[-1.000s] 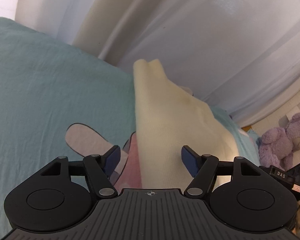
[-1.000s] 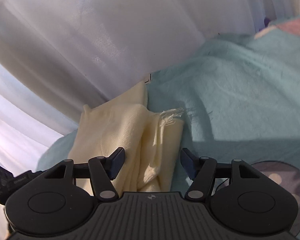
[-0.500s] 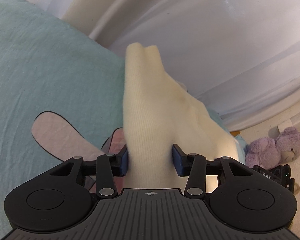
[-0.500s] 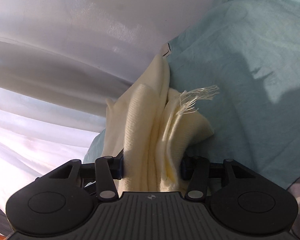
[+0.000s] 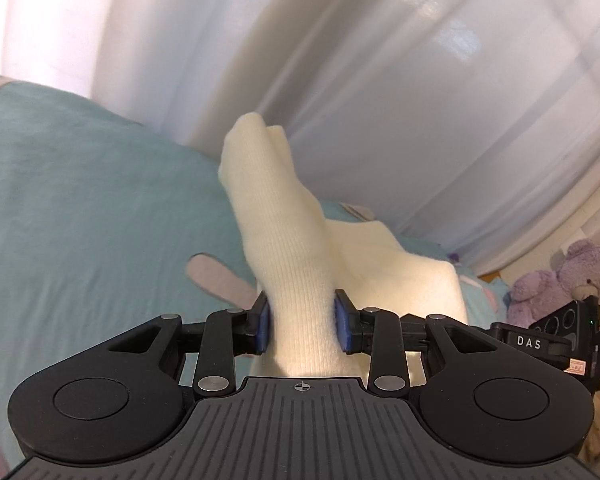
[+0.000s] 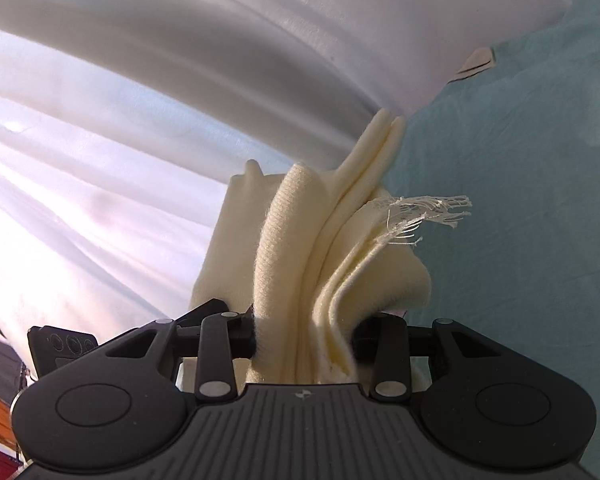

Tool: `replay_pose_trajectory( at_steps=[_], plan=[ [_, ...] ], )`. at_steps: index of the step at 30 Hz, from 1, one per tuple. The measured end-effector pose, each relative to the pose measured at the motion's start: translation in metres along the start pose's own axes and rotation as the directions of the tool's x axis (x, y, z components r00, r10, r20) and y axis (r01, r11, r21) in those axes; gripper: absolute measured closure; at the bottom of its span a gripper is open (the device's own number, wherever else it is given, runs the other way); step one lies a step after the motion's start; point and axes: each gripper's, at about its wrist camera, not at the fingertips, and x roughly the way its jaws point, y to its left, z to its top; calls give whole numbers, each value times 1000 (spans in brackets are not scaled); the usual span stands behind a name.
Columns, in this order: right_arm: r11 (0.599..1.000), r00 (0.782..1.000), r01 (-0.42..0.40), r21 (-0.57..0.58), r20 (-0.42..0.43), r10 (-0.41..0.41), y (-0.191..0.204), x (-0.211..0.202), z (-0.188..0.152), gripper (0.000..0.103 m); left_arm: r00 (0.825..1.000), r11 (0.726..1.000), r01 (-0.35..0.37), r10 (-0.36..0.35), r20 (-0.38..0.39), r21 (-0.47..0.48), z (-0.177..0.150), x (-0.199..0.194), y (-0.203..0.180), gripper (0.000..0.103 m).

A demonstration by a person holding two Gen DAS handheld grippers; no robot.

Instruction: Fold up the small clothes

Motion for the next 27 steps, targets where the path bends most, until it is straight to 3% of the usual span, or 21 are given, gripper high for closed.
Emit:
replay_pose_trajectory(
  at_steps=[3,5,6,7,9,10,12,14,16,19,22,26,27],
  plan=[
    [997,996,77,-12,-52,-78,8,21,-26,62,988,989,-149,150,-34,15,-25,-8,17,64],
    [973,973,227,-43,-40,-229,16,22,-39,56,961,964,-263,266,-74,47,-38,-1,29,62],
    [936,940,341,-90,13,-342,24,16,-46,50,941,942,-326,331,-68,73,-42,-3,34,64],
    [893,903,430,-131,81,-423,33,10,-50,48,937,936,-342,346,-39,85,-44,-7,38,63],
    [831,839,533,-161,224,-495,50,-10,-56,47,931,929,-364,364,13,67,-43,-17,41,57],
    [828,830,538,-157,267,-489,58,-15,-58,47,924,922,-382,380,36,60,-41,-19,41,54],
    [854,858,490,-175,270,-437,71,-9,-56,50,909,908,-414,411,61,55,-35,-13,39,49],
    [874,903,423,-238,192,-385,80,19,-49,58,901,900,-433,430,67,51,-30,-3,37,46],
    [866,916,402,-296,139,-377,90,54,-50,67,888,888,-458,455,64,40,-25,10,37,44],
    [812,895,445,-377,153,-420,102,93,-55,74,862,862,-506,504,48,18,-24,22,35,44],
    [768,868,493,-409,175,-465,96,120,-52,75,860,860,-510,509,37,7,-20,34,36,43],
    [706,833,552,-443,265,-485,83,123,-58,101,846,845,-532,529,61,49,-16,55,28,41],
    [716,837,547,-433,275,-473,77,119,-57,103,845,843,-534,530,72,56,-15,60,25,40]
  ],
)
